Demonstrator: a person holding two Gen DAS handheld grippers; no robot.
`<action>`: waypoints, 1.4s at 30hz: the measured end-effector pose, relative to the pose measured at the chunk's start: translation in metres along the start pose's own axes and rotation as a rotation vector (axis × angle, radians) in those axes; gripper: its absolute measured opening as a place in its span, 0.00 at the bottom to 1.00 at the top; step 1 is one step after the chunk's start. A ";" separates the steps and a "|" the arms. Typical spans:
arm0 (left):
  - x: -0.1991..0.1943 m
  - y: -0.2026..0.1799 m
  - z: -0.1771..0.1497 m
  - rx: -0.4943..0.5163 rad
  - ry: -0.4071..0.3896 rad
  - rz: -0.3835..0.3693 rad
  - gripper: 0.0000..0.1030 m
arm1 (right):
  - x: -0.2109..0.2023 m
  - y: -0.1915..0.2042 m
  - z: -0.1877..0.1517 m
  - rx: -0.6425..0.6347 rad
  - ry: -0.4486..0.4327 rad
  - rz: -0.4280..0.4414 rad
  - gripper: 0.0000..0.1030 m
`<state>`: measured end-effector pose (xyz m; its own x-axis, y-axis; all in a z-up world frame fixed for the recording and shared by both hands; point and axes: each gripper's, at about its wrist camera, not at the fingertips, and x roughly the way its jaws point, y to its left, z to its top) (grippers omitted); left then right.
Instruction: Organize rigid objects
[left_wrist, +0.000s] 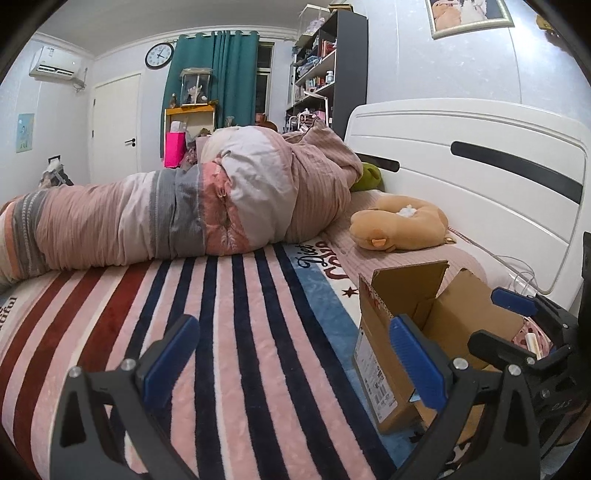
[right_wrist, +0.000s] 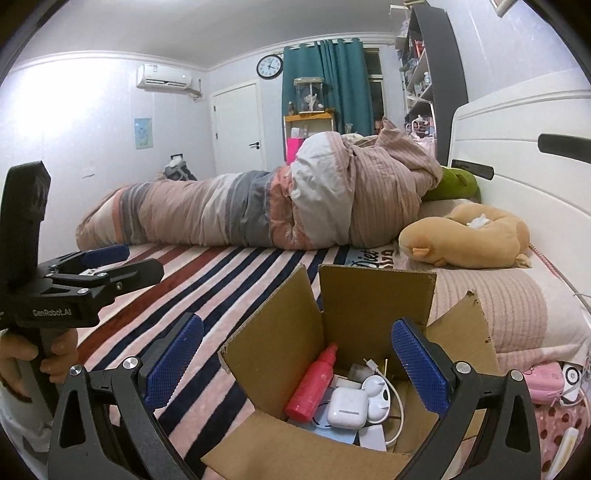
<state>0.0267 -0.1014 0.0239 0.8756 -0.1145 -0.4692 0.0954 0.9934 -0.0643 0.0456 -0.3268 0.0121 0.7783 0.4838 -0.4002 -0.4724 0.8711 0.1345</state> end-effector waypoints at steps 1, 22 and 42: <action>0.001 0.000 0.000 0.001 0.002 0.002 0.99 | -0.001 0.000 -0.001 0.000 -0.001 -0.004 1.00; 0.001 0.000 0.000 0.004 0.004 0.004 0.99 | -0.008 -0.003 -0.001 0.011 -0.014 -0.020 1.00; -0.002 -0.002 -0.001 0.000 -0.009 0.026 0.99 | -0.010 0.003 0.000 0.013 -0.016 -0.025 1.00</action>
<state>0.0240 -0.1027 0.0242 0.8820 -0.0883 -0.4629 0.0724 0.9960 -0.0521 0.0361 -0.3288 0.0170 0.7964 0.4632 -0.3889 -0.4476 0.8838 0.1361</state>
